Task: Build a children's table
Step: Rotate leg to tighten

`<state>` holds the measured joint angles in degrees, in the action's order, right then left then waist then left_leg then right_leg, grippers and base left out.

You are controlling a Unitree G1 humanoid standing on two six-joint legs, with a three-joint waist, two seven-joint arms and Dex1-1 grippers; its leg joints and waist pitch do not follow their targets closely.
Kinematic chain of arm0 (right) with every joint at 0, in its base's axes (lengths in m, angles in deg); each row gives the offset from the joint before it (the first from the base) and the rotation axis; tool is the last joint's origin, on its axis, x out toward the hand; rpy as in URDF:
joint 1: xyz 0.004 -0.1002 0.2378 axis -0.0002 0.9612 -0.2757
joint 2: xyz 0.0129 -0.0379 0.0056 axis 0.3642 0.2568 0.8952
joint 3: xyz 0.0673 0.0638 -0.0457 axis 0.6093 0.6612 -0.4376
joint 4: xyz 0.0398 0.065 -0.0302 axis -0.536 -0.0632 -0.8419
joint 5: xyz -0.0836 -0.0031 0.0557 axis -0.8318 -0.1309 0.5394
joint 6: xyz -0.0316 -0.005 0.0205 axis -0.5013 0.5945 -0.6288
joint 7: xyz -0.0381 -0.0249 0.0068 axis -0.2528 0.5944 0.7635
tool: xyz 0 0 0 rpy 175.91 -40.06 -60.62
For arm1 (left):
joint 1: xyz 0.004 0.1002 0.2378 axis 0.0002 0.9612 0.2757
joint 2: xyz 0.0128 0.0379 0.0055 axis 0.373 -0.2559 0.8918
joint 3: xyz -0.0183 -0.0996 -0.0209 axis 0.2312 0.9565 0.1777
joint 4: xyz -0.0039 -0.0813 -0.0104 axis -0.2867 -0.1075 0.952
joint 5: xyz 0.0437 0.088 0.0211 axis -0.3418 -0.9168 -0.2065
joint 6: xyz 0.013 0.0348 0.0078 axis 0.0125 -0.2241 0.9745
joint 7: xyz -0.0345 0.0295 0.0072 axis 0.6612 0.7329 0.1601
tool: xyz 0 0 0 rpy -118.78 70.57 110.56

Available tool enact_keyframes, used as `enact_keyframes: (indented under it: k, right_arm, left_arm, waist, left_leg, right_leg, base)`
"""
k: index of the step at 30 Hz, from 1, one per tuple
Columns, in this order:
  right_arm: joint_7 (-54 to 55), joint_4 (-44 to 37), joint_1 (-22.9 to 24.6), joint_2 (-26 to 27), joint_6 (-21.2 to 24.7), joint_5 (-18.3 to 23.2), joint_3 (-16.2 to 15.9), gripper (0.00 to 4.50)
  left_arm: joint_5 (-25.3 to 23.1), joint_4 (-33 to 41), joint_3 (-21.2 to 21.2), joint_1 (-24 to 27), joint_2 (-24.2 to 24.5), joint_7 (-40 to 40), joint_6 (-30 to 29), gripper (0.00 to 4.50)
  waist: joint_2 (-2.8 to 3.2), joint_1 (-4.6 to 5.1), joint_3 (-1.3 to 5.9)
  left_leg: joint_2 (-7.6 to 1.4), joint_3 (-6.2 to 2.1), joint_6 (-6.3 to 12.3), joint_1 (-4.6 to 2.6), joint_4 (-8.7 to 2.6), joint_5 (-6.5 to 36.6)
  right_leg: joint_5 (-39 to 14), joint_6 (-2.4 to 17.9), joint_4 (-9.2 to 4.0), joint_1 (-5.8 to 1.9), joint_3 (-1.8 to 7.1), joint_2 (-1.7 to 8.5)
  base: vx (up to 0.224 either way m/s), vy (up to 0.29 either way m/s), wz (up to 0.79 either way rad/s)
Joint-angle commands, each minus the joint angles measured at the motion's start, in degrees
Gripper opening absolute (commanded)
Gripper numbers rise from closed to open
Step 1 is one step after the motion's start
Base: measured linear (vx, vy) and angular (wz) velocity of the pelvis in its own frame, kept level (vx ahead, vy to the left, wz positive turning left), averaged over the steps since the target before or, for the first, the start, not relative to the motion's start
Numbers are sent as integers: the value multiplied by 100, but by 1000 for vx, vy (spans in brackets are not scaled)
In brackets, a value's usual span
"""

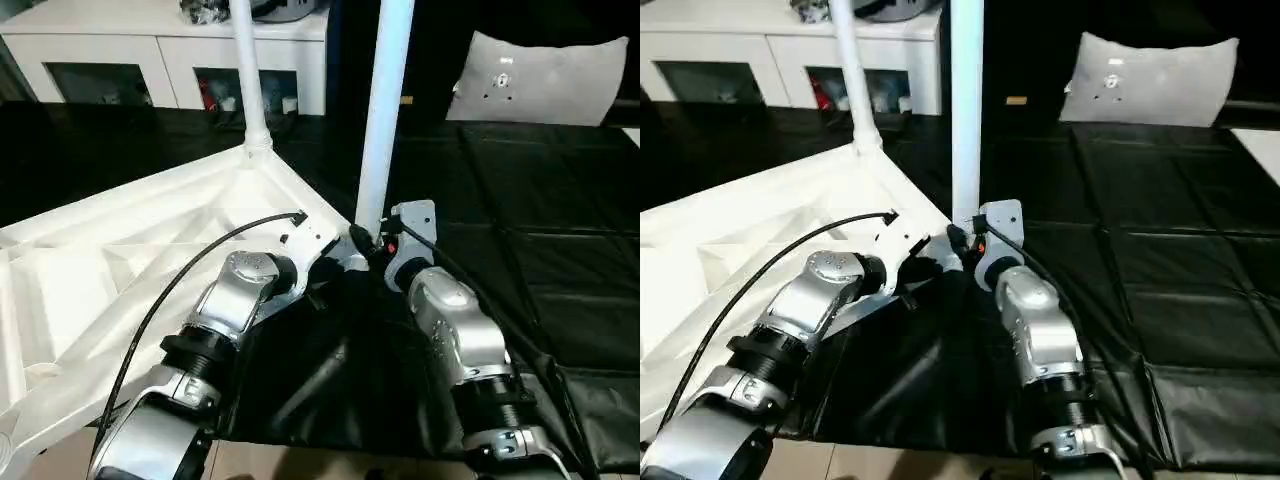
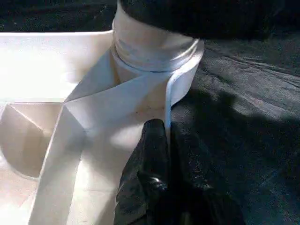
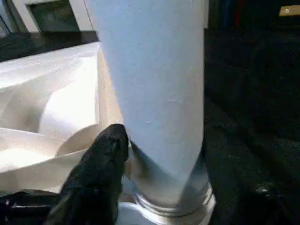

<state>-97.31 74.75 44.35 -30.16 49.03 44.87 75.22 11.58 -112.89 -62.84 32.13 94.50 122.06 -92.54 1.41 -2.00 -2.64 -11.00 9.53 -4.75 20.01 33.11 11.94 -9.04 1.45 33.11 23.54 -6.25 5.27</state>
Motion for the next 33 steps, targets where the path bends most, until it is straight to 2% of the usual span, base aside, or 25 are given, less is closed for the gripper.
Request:
enact_keyframes:
  k: [1, 2, 4, 5, 6, 7, 8, 9, 11, 13, 14, 16, 18, 19, 21, 24, 26, 29, 33]
  right_arm:
    - [-566, 74, 91, 218, 20, 241, -399, 298]
    - [-860, -50, 156, 13, -123, 314, -380, 307]
    - [-1230, -195, 242, -264, -251, 395, -361, 319]
    - [-1524, -243, 281, -426, -336, 475, -334, 331]
    - [-1524, -243, 281, -426, -336, 475, -334, 331]
    - [-2091, -336, 358, -797, -414, 569, -357, 352]
    - [-2145, -344, 364, -835, -410, 583, -354, 352]
    - [-2522, -391, 397, -1103, -407, 665, -343, 357]
    - [-2756, -408, 407, -1280, -424, 709, -338, 389]
    - [-3582, -426, 416, -1774, -411, 833, -432, 395]
    - [-3582, -426, 416, -1774, -411, 833, -432, 395]
    - [-4336, -413, 406, -2141, -490, 916, -598, 395]
    - [-4871, -413, 366, -2359, -431, 1060, -690, 395]
    - [-5078, -407, 343, -2439, -384, 1124, -723, 395]
    - [-5458, -370, 289, -2595, -340, 1173, -828, 395]
    - [-5883, -288, 205, -2748, -298, 1213, -976, 360]
    - [-6003, -261, 175, -2785, -272, 1210, -1027, 357]
    - [-6266, -182, 111, -2869, -256, 1213, -1140, 319]
    - [-6387, -120, 63, -2882, -182, 1260, -1179, 307]
  left_arm:
    - [126, 338, -117, -69, -184, -22, 121, 0]
    - [163, 396, -136, -15, -47, 168, 166, 0]
    - [166, 414, -186, 48, 137, 426, 338, 0]
    - [171, 410, -223, 80, 244, 566, 419, 0]
    - [171, 410, -223, 80, 244, 566, 419, 0]
    - [177, 376, -317, 127, 466, 908, 646, 0]
    - [177, 372, -331, 132, 492, 953, 685, 0]
    - [185, 351, -417, 165, 668, 1273, 892, 0]
    - [192, 349, -467, 188, 779, 1485, 979, 0]
    - [280, 370, -701, 265, 1140, 2312, 1383, 0]
    - [280, 370, -701, 265, 1140, 2312, 1383, 0]
    - [300, 273, -897, 254, 1407, 2928, 1835, 0]
    - [395, 207, -958, 221, 1523, 3362, 1999, 0]
    - [443, 183, -984, 203, 1563, 3542, 2070, 0]
    - [472, 134, -1067, 139, 1651, 3853, 2179, 0]
    - [456, 24, -1213, 29, 1761, 4211, 2416, 0]
    - [475, 14, -1247, 5, 1776, 4328, 2440, 0]
    - [514, -69, -1295, -48, 1791, 4583, 2571, 0]
    - [494, -136, -1327, -87, 1802, 4684, 2679, 0]
  waist:
    - [-54, -27, 371]
    - [-48, -30, 387]
    - [-52, -45, 395]
    - [-42, -43, 402]
    - [-57, -41, 402]
    - [-19, -52, 395]
    - [-31, -54, 398]
    - [-30, -56, 394]
    - [-40, -57, 392]
    - [-33, -76, 370]
    - [-30, -81, 366]
    - [-7, -132, 351]
    - [-28, -176, 340]
    - [-16, -210, 345]
    - [-32, -254, 354]
    - [-44, -310, 359]
    - [-53, -312, 349]
    - [-54, -330, 346]
    - [-72, -338, 346]
  left_leg:
    - [-155, -20, 595, 75, -327, 251]
    - [-153, -17, 630, 70, -316, 215]
    - [-164, -17, 822, 94, -289, 106]
    - [-160, -19, 859, 96, -286, 87]
    - [-156, -9, 897, 93, -275, 101]
    - [-161, -14, 899, 89, -277, 146]
    - [-159, -12, 902, 88, -273, 194]
    - [-164, -11, 908, 89, -275, 250]
    - [-171, -8, 869, 80, -280, 367]
    - [-182, -7, 784, 69, -293, 567]
    - [-191, -6, 752, 60, -297, 618]
    - [-215, -4, 650, 31, -311, 793]
    - [-224, 5, 598, 5, -319, 904]
    - [-230, 4, 584, -2, -322, 940]
    - [-232, 1, 562, 6, -321, 907]
    - [-234, 9, 556, 10, -315, 835]
    - [-223, 8, 535, 28, -316, 820]
    - [-222, 9, 489, 24, -313, 811]
    - [-216, 5, 493, 34, -313, 780]
  right_leg:
    - [-914, 1083, -307, -387, 310, 319]
    - [-822, 1117, -297, -391, 306, 318]
    - [-490, 1228, -250, -408, 308, 324]
    - [-460, 1250, -246, -412, 302, 319]
    - [-468, 1282, -253, -409, 303, 320]
    - [-557, 1306, -265, -410, 297, 328]
    - [-615, 1282, -279, -416, 292, 324]
    - [-677, 1275, -281, -417, 297, 323]
    - [-841, 1257, -299, -411, 294, 325]
    - [-1196, 1188, -334, -399, 298, 334]
    - [-1273, 1173, -339, -391, 299, 329]
    - [-1477, 1125, -360, -358, 305, 331]
    - [-1505, 1132, -363, -349, 314, 327]
    - [-1491, 1155, -347, -354, 310, 320]
    - [-1442, 1169, -322, -362, 309, 321]
    - [-1431, 1171, -311, -358, 326, 333]
    - [-1504, 1151, -315, -365, 325, 336]
    - [-1702, 1082, -334, -356, 329, 346]
    - [-1768, 1035, -340, -359, 318, 341]
  base:
    - [0, 0, 0]
    - [0, 0, 0]
    - [0, 0, 0]
    - [0, 0, 0]
    - [0, 0, 0]
    - [0, 0, 0]
    - [0, 0, 0]
    - [0, 0, 0]
    - [0, 0, 0]
    - [0, 0, 0]
    - [0, 0, 0]
    - [0, 0, 0]
    - [0, 0, 0]
    - [0, 0, 0]
    - [0, 0, 0]
    - [0, 0, 0]
    - [0, 0, 0]
    - [0, 0, 0]
    - [0, 0, 0]
